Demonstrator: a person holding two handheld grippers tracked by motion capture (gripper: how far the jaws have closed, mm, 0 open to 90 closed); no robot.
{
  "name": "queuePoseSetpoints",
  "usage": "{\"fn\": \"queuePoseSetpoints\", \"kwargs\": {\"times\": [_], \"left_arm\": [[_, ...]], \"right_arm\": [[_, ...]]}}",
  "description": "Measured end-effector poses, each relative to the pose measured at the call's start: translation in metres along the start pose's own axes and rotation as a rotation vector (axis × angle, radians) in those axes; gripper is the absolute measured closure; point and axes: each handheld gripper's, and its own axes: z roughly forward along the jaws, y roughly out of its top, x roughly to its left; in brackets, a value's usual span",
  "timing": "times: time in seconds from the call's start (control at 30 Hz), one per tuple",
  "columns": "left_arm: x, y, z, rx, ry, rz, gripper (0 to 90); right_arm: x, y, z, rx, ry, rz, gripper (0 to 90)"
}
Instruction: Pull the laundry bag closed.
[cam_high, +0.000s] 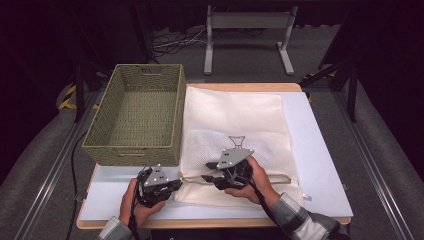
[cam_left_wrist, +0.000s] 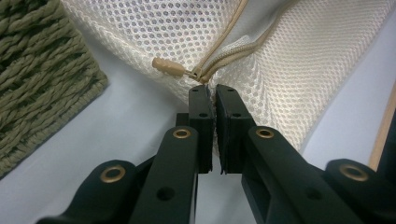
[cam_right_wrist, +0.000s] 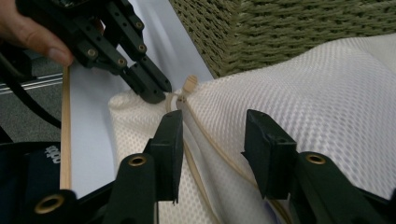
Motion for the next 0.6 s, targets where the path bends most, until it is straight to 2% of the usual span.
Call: {"fn": "queuePoseSetpoints", "kwargs": {"times": [0.1, 0.2, 0.33, 0.37, 0.4, 0.43, 0.6], "left_arm": [[0.001, -0.001, -0.001, -0.004, -0.007, -0.012, 85.8], [0.001, -0.001, -0.001, -0.007, -0.010, -0.012, 85.8], [0.002, -0.002, -0.002, -0.016, -0.018, -0.020, 85.9], [0.003, -0.002, -0.002, -0.018, -0.018, -0.021, 85.9], [0.002, -0.002, -0.002, -0.018, -0.017, -0.020, 85.9], [0.002, -0.002, -0.001, -0.017, -0.017, -0.018, 85.9], [0.000, -0.002, -0.001, -0.014, -0.012, -0.005, 85.9]], "right_arm": [[0.002, 0.009, 0.013, 0.001, 0.039, 0.013, 60.0], [0.006, 0.015, 0.025, 0.013, 0.053, 0.009, 61.9], [0.006, 0.023, 0.039, 0.009, 0.053, 0.021, 63.9], [0.005, 0.025, 0.043, 0.012, 0.041, 0.032, 64.2], [0.004, 0.026, 0.047, 0.015, 0.052, 0.043, 65.2], [0.003, 0.027, 0.051, 0.020, 0.068, 0.052, 65.2], [0.003, 0.031, 0.068, 0.054, 0.059, 0.062, 66.8]]}}
